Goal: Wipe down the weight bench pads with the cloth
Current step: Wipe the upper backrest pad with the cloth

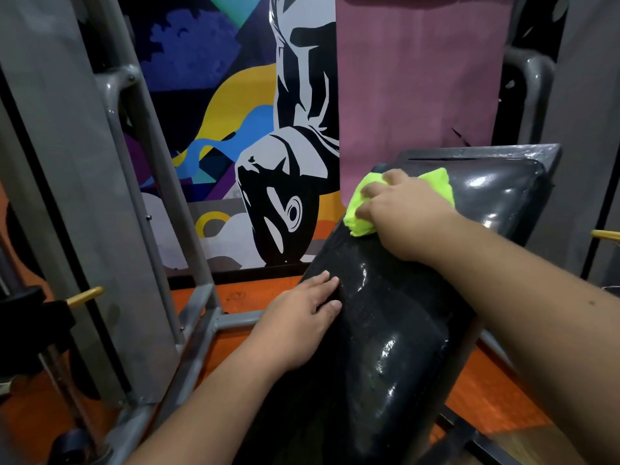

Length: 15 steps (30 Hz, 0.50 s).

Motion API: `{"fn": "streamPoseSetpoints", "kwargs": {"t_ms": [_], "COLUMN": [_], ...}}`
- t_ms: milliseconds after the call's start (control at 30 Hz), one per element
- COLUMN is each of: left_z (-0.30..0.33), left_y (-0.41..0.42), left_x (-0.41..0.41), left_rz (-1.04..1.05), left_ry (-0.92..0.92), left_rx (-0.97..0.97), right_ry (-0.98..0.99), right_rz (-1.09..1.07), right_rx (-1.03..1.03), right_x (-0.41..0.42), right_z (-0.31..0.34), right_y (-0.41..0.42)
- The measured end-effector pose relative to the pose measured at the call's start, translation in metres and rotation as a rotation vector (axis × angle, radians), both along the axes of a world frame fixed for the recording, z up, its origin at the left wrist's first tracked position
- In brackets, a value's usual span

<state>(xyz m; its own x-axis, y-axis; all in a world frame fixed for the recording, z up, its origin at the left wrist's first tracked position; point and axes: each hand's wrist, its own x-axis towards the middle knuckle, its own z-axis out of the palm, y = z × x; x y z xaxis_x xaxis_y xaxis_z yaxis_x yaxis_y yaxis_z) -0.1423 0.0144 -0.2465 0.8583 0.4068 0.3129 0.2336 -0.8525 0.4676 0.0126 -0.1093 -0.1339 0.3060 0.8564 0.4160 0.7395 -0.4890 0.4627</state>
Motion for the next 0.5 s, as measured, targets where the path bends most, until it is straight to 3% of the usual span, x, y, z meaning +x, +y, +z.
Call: {"fn": "streamPoseSetpoints", "kwargs": {"t_ms": [133, 300, 500], "left_z": [0.001, 0.001, -0.003], "left_y": [-0.001, -0.002, -0.004], "left_x": [0.0, -0.001, -0.001], "left_rz": [-0.017, 0.004, 0.007], "left_ry": [0.005, 0.016, -0.013], "left_rx": [0.011, 0.011, -0.018], "right_ry": [0.102, -0.011, 0.007], "right_rz": [0.035, 0.011, -0.001], "right_rx": [0.035, -0.011, 0.027], "right_x": [0.01, -0.005, -0.007], "right_z": [0.0, -0.008, -0.003], "right_y": [-0.018, -0.006, -0.011]}}
